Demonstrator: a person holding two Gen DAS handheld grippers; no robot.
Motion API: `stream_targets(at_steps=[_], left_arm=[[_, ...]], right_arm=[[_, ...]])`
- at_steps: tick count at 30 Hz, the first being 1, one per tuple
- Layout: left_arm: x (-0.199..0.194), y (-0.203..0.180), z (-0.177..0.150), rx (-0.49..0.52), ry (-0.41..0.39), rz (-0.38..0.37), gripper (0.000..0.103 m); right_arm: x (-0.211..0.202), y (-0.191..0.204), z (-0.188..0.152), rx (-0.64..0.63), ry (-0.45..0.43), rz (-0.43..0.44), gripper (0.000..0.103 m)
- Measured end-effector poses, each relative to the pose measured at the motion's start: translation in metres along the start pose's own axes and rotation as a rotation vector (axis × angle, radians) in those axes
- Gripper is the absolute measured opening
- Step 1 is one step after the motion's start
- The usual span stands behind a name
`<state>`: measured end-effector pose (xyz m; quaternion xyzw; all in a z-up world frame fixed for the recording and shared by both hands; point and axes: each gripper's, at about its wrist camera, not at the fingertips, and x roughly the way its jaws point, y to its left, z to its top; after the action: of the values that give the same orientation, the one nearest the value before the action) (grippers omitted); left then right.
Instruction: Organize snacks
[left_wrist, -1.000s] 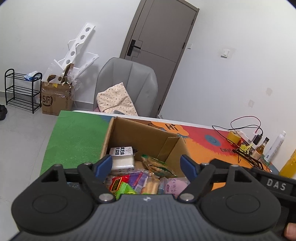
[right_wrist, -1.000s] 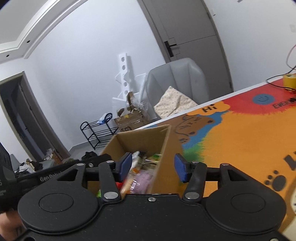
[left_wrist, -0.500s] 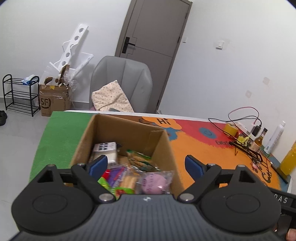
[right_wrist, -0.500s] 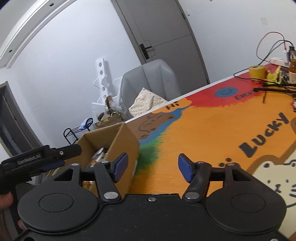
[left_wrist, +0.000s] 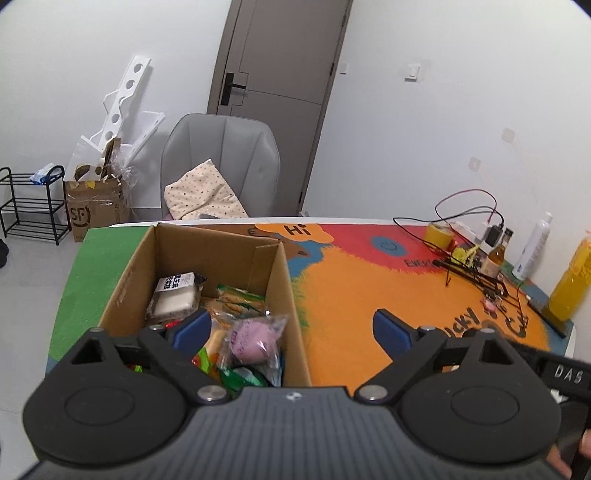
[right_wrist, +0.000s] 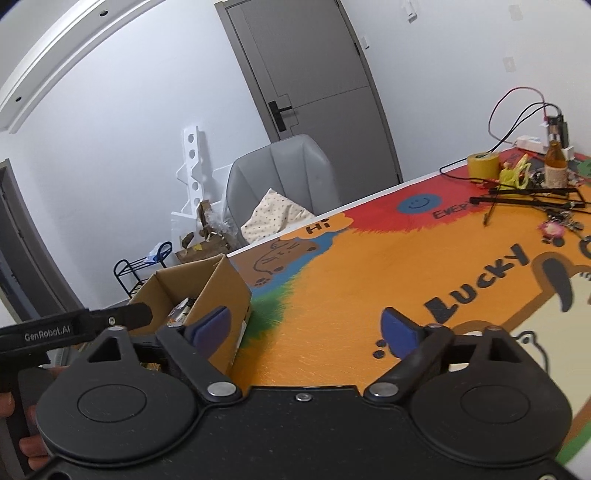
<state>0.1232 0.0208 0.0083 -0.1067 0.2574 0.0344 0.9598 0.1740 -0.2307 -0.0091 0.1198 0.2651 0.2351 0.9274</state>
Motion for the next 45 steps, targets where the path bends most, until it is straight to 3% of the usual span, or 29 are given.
stream_targets(at_steps=[2, 4, 31, 45], left_arm=[[-0.006, -0.003, -0.004, 0.016, 0.007, 0.011, 0.094], [-0.010, -0.006, -0.008, 0.025, 0.016, 0.020, 0.094], [-0.086, 0.019, -0.045, 0.066, 0.022, 0.023, 0.098], [-0.109, 0.029, -0.063, 0.076, 0.013, 0.041, 0.099]], right_arm=[[-0.007, 0.000, -0.001, -0.008, -0.004, -0.008, 0.101], [-0.014, 0.001, -0.002, -0.014, -0.005, -0.014, 0.103], [-0.082, 0.041, -0.032, -0.103, 0.016, -0.080, 0.103], [-0.106, 0.050, -0.048, -0.111, 0.008, -0.057, 0.103]])
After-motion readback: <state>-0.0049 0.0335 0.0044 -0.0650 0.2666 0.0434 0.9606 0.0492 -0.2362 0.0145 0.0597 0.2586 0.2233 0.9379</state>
